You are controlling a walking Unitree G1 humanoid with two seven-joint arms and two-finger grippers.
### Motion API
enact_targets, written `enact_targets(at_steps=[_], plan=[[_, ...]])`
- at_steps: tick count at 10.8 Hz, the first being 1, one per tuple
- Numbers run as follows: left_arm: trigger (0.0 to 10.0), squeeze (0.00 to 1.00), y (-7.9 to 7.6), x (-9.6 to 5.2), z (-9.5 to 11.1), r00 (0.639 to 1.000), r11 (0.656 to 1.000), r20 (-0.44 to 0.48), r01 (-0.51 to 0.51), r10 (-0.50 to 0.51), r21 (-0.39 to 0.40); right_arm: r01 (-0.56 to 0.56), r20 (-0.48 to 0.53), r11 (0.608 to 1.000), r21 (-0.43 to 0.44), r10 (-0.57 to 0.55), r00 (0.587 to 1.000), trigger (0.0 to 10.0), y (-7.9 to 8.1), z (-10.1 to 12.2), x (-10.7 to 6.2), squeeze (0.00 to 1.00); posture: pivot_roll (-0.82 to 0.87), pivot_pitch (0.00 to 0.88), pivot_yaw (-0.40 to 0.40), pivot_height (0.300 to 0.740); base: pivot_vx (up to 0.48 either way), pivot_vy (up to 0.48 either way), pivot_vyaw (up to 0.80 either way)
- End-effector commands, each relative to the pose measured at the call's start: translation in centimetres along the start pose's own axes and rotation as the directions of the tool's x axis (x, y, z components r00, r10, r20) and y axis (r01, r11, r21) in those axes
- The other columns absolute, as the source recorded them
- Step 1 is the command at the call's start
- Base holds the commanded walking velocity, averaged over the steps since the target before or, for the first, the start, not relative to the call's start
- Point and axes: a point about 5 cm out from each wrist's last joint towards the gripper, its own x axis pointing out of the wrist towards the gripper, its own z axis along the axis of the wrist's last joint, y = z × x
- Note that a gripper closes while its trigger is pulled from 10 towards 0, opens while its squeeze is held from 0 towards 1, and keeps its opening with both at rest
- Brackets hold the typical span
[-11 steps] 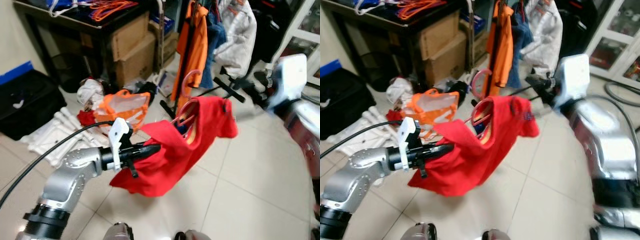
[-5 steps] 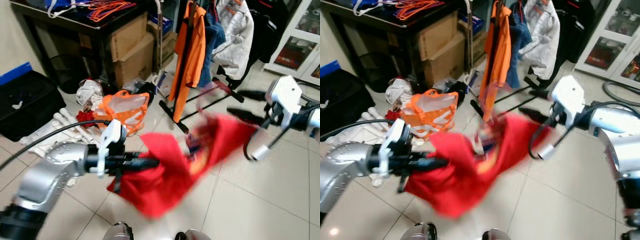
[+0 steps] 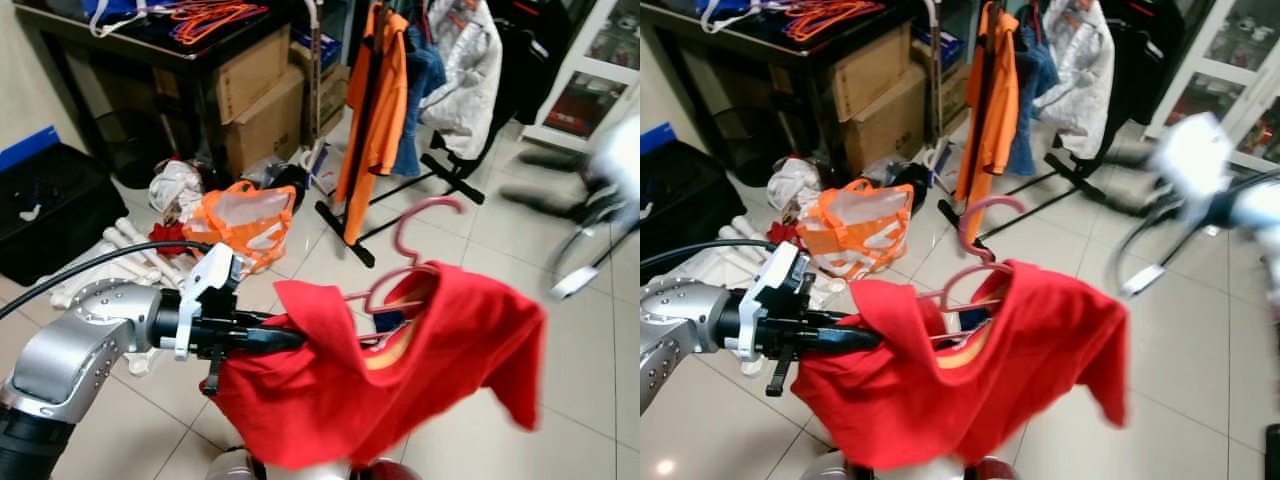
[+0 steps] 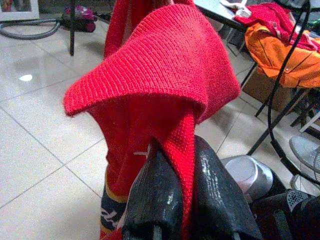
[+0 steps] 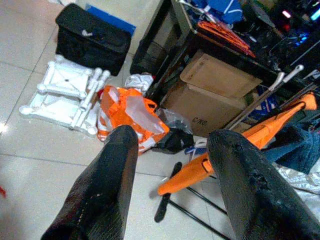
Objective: Hang hanger
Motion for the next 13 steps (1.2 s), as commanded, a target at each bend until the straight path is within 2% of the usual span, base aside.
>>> enact_targets(at_steps=[1,2,3,5,7,9,13], plan=[[10.0,0.0,-0.1,-0.3,0.2,1.0,1.0,0.001,0.002,-0.002,0.026,0.005,-0.022,1.0,0.016,-0.005,1.0,10.0,-0.3,-0.4,-1.2,0.0,-0.1,0.106,-0.046,0.74,0.0,0.0,0.0],[10.0,0.0,-0.1,-0.4,-0.1,1.0,1.0,-0.005,0.002,-0.002,0.018,0.018,-0.039,0.999,0.03,-0.017,0.999,10.0,-0.7,-0.9,-2.4,0.0,-0.11,0.104,-0.046,0.74,0.0,0.0,0.0],[10.0,0.0,-0.2,-0.3,-0.1,1.0,1.0,-0.005,0.011,-0.011,0.007,0.0,-0.059,0.999,0.047,0.003,0.998,10.0,-0.5,-1.6,-3.0,0.0,-0.11,0.1,-0.044,0.74,0.0,0.0,0.0],[10.0,0.0,-0.2,-0.3,-0.1,1.0,1.0,-0.003,0.014,-0.013,0.01,-0.058,-0.113,0.996,0.069,0.065,0.991,10.0,0.8,-3.2,-3.4,0.0,-0.11,0.098,-0.043,0.74,0.0,0.0,0.0],[10.0,0.0,-0.2,-0.5,-0.2,1.0,1.0,-0.003,0.006,-0.006,0.01,-0.097,-0.127,0.99,0.101,0.109,0.986,10.0,1.7,-4.1,-4.0,0.0,-0.11,0.096,-0.042,0.74,0.0,0.0,0.0],[10.0,0.0,-0.1,-0.4,-0.1,1.0,1.0,0.001,0.005,-0.005,0.012,-0.16,-0.097,0.976,0.146,0.175,0.98,10.0,3.8,-5.1,-3.0,0.0,-0.1,0.096,-0.044,0.74,0.0,0.0,0.0],[10.0,0.0,0.1,-0.2,-0.2,1.0,1.0,0.005,-0.002,0.002,0.013,-0.249,-0.015,0.951,0.184,0.256,0.966,10.0,6.3,-4.1,-2.2,0.0,-0.11,0.096,-0.043,0.74,0.0,0.0,0.0]])
